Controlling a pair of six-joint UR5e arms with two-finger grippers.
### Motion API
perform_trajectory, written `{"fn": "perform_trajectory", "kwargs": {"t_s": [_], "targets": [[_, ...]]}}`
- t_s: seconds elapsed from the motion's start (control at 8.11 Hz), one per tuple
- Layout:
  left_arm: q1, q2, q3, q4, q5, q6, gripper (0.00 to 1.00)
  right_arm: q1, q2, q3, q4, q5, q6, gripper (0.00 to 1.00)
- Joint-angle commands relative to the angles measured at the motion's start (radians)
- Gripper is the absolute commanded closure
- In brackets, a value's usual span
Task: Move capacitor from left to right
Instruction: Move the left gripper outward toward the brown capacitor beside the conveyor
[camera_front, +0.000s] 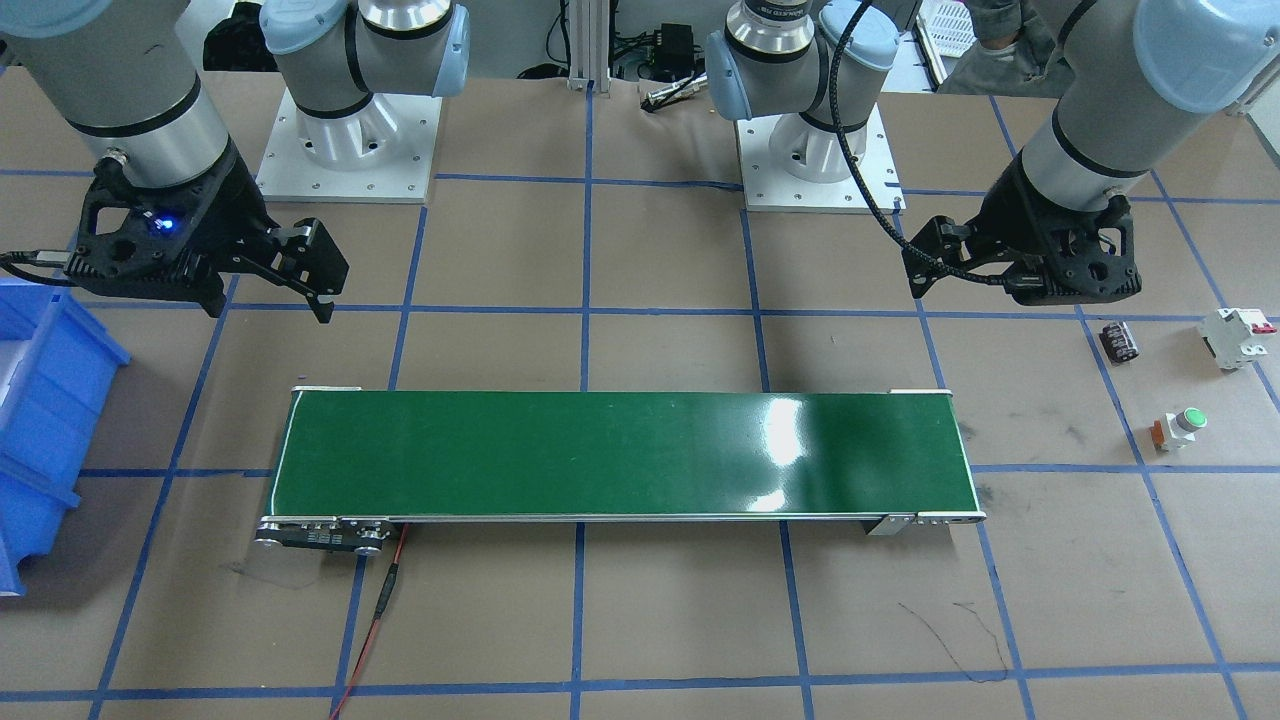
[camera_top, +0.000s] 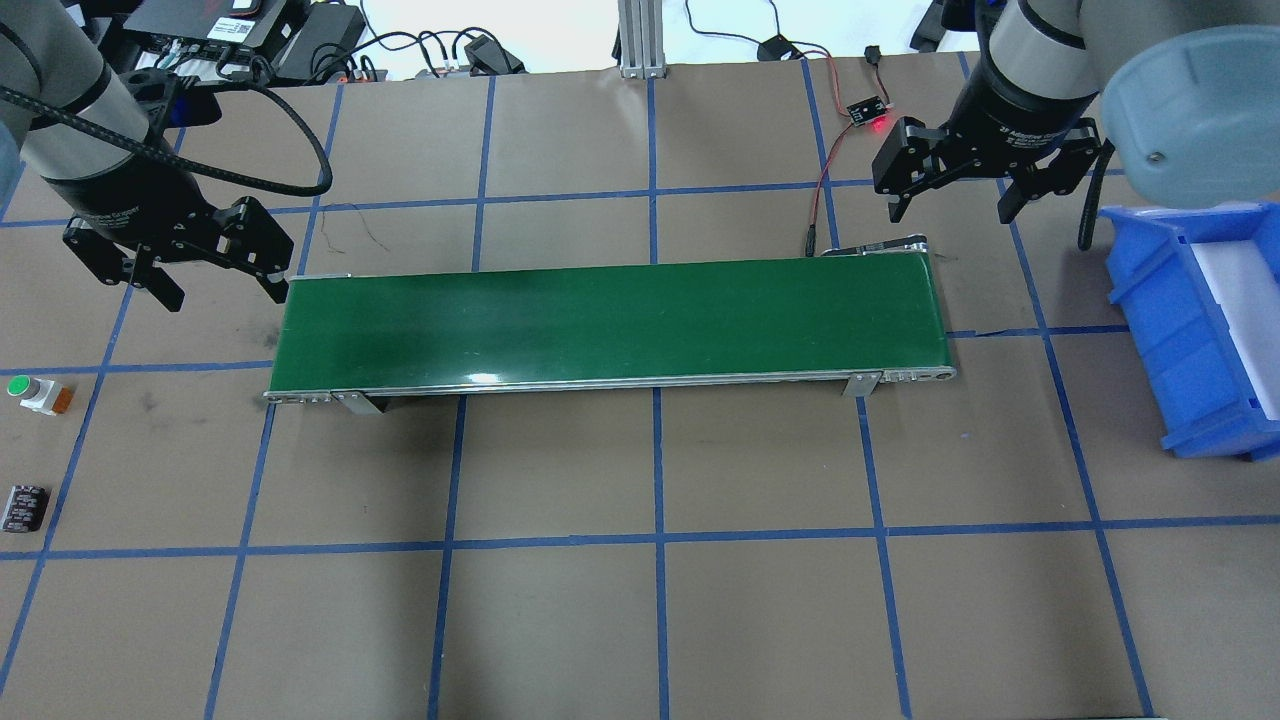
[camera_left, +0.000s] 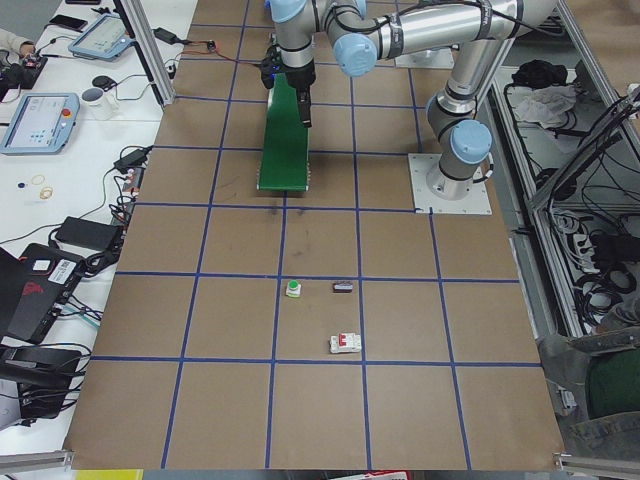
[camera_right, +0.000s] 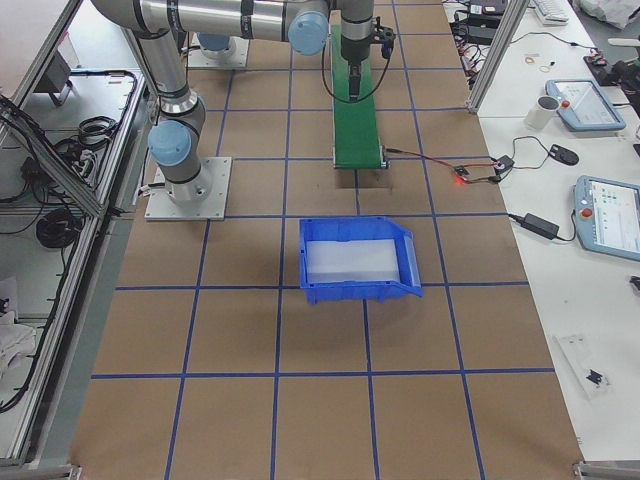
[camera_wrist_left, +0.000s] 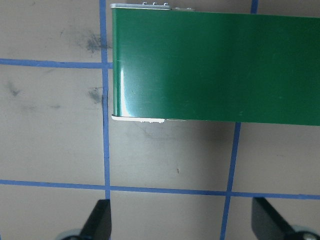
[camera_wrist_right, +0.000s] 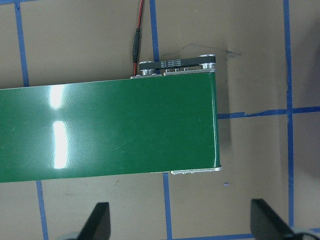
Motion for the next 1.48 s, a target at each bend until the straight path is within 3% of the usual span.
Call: {"fn": "perform_trajectory", "kwargs": {"t_s": [0.0,0.86,1.11,1.36], "targets": [[0.0,0.0,0.0,0.0,0.004,0.001,0.0,0.0,0.002,0.0,-0.003,-0.006,0.001,0.0],[0.038,0.005,-0.012,0.005,0.011,0.106,0.0,0.0,0.002,0.0,-0.003,-0.009,0.0,0.0],[0.113,-0.007,-0.038,0.006,0.011,0.169,0.0,0.0,0.002,0.0,-0.003,-0.01,0.001,0.0],[0.242,-0.047,-0.098,0.128,0.011,0.348,0.0,0.0,0.002,0.0,-0.003,-0.009,0.001,0.0]]}}
